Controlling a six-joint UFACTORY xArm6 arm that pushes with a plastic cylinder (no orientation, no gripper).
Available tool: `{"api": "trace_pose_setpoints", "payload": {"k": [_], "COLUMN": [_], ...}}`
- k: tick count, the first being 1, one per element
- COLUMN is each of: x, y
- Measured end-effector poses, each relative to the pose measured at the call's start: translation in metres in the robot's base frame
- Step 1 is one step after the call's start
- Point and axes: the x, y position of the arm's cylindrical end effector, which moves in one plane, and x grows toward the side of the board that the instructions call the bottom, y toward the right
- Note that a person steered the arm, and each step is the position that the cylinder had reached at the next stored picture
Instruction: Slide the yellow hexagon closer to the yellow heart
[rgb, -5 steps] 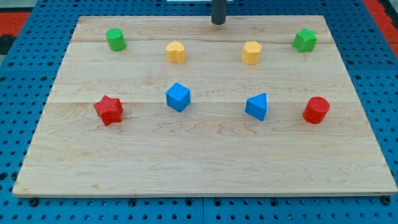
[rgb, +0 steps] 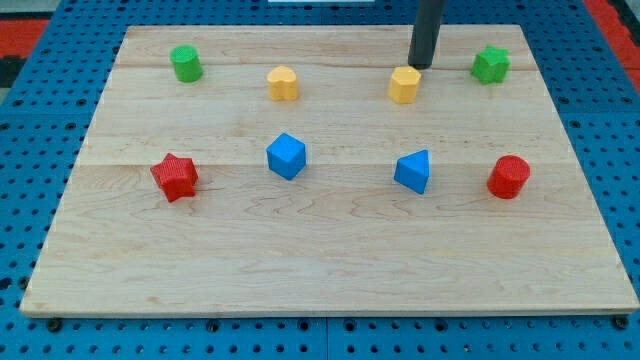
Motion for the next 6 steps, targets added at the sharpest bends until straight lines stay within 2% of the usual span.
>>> {"api": "trace_pose_setpoints", "payload": {"k": [2, 4, 5, 6], "x": [0.009, 0.006, 0.036, 0.041], "y": [-0.055, 0.035, 0.02, -0.036]}}
